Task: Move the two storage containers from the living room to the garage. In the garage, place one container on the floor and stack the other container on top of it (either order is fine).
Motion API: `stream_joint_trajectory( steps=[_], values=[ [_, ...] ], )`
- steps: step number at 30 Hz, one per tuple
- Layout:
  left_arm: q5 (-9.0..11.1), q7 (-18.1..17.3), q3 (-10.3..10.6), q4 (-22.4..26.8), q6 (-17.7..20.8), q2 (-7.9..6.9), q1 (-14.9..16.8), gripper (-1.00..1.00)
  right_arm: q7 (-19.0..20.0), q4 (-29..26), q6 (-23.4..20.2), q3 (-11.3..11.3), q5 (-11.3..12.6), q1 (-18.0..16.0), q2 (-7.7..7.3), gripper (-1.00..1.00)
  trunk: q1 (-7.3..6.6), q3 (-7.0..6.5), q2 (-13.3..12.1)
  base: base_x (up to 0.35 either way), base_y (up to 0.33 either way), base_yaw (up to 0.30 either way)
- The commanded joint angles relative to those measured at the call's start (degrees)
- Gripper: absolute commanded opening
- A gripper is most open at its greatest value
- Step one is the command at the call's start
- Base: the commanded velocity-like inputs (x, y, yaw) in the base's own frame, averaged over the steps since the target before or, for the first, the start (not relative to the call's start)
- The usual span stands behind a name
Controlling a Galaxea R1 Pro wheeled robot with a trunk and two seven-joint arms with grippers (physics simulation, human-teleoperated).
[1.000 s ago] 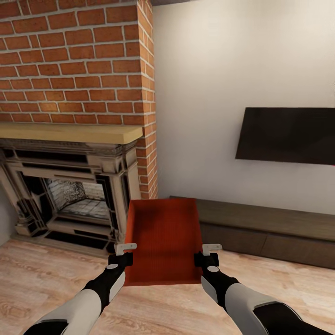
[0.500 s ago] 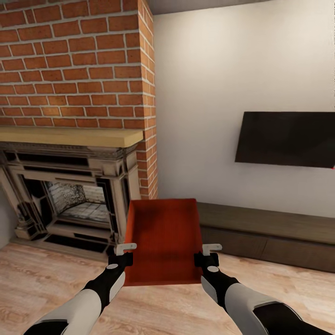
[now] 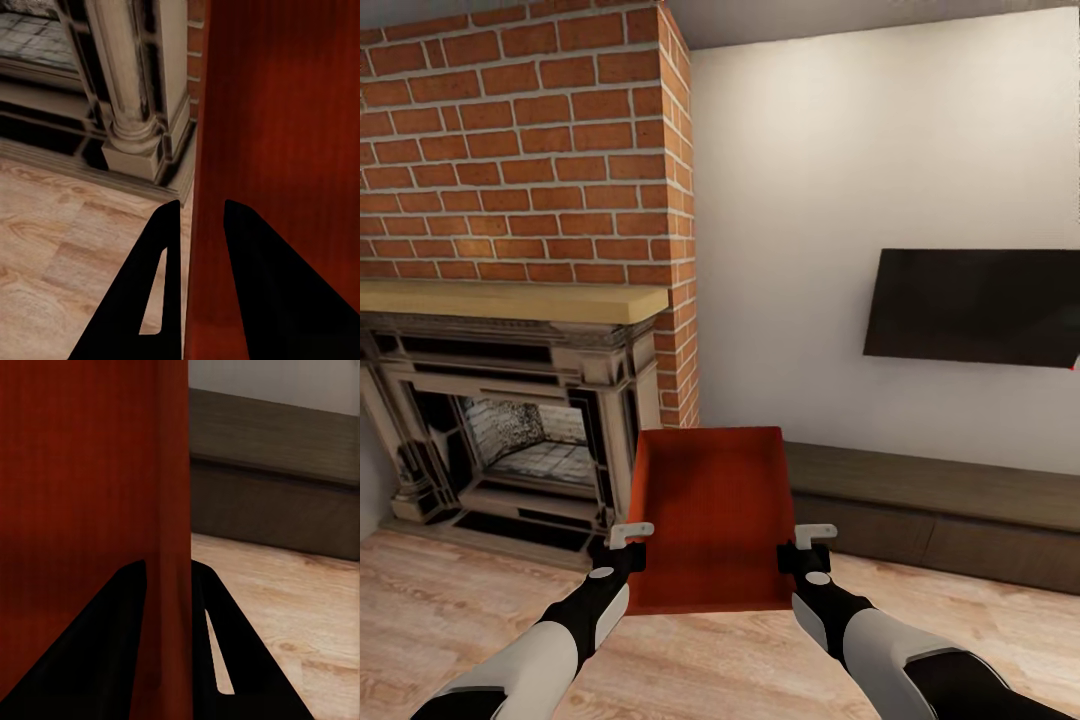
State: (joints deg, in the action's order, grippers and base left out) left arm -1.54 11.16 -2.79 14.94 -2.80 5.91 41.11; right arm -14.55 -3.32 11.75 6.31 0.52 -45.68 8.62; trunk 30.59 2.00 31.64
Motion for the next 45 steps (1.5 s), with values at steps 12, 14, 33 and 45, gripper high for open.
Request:
stream_joint_trajectory(
  steps=[12,14,33,45],
  values=[
    [-0.04,0.88,-0.89,-0.27,-0.19,-0.20,0.02,-1.00,-0.65,-0.11,1.35,-0.95,-0.19,-0.11,-0.01,-1.00,0.03,-0.99,0.10,0.000,0.000,0.000],
    [-0.04,0.88,-0.89,-0.27,-0.19,-0.20,0.02,-1.00,-0.65,-0.11,1.35,-0.95,-0.18,-0.11,-0.01,-1.00,0.03,-1.18,0.10,0.000,0.000,0.000],
    [-0.04,0.88,-0.83,-0.32,-0.19,-0.20,0.02,-1.00,-0.65,-0.11,1.35,-0.95,-0.17,-0.11,-0.01,-1.00,0.03,-2.92,0.10,0.000,0.000,0.000],
    [-0.04,0.88,-0.82,-0.32,-0.22,-0.20,0.03,-1.00,-0.65,-0.11,1.35,-0.95,-0.23,-0.11,-0.01,-1.00,0.03,-4.02,0.10,0.000,0.000,0.000]
  ],
)
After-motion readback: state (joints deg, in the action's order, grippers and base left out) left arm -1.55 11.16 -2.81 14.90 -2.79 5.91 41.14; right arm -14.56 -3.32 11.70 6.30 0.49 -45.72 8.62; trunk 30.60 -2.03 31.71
